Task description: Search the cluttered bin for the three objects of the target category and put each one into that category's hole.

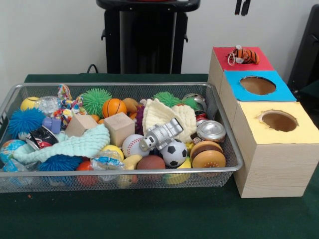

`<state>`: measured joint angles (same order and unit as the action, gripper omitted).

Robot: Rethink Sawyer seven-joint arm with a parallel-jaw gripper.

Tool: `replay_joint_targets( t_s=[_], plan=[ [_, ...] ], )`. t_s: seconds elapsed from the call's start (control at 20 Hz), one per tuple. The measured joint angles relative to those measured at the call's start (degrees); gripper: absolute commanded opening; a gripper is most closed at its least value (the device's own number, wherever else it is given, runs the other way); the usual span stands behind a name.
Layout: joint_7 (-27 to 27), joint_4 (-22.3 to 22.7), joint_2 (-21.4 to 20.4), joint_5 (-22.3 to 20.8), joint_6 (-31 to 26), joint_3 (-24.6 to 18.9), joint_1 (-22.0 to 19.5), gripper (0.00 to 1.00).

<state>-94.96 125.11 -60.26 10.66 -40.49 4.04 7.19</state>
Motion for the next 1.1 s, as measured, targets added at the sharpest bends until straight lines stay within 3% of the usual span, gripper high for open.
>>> replay_joint_targets(
  t_s=[0.5, 1.1],
  plan=[
    [0.00, 0.39, -1.77, 0.35, 1.80, 0.07, 0.14, 0.00],
    [0.00, 3.03, 3.69, 0.80, 20.48, -2.32, -2.80, 0.00]
  ],
)
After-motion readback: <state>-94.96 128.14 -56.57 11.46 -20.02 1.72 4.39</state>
